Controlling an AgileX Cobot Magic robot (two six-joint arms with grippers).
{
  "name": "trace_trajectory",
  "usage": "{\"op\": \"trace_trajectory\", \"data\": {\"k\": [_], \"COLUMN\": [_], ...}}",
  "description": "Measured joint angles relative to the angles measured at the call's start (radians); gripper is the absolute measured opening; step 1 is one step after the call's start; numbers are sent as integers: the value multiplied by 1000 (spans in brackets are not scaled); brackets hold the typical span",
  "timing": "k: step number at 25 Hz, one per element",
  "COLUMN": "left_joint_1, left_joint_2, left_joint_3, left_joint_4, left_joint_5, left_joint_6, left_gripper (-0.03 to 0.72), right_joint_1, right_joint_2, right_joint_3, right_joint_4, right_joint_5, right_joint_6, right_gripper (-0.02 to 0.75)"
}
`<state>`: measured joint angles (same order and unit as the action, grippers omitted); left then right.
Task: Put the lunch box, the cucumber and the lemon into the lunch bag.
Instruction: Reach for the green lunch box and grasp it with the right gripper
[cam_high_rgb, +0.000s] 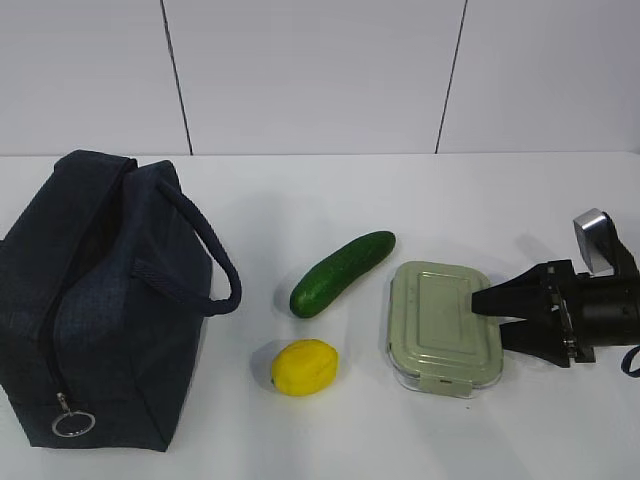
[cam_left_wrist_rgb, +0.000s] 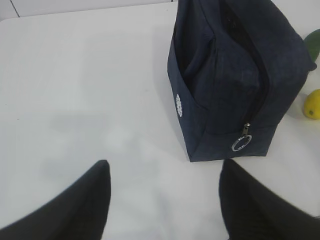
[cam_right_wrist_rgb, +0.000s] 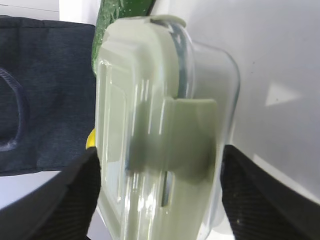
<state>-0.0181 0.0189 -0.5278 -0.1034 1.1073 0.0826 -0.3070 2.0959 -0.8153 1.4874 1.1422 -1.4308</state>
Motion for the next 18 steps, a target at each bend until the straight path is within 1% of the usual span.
{"op": "trace_trajectory", "data": {"k": [13, 18], "left_joint_1": [0, 0], "left_joint_2": [0, 0], "left_joint_3": [0, 0], "left_joint_4": [0, 0], "left_joint_5": [0, 0], "left_joint_6": [0, 0], "left_gripper": [495, 495], "right_joint_1": [6, 14], "right_joint_2": [0, 37], "right_joint_3": [0, 0], "right_joint_4": [8, 18], "right_joint_5": [0, 2], "right_joint_6": [0, 0], "right_gripper": [564, 564]}}
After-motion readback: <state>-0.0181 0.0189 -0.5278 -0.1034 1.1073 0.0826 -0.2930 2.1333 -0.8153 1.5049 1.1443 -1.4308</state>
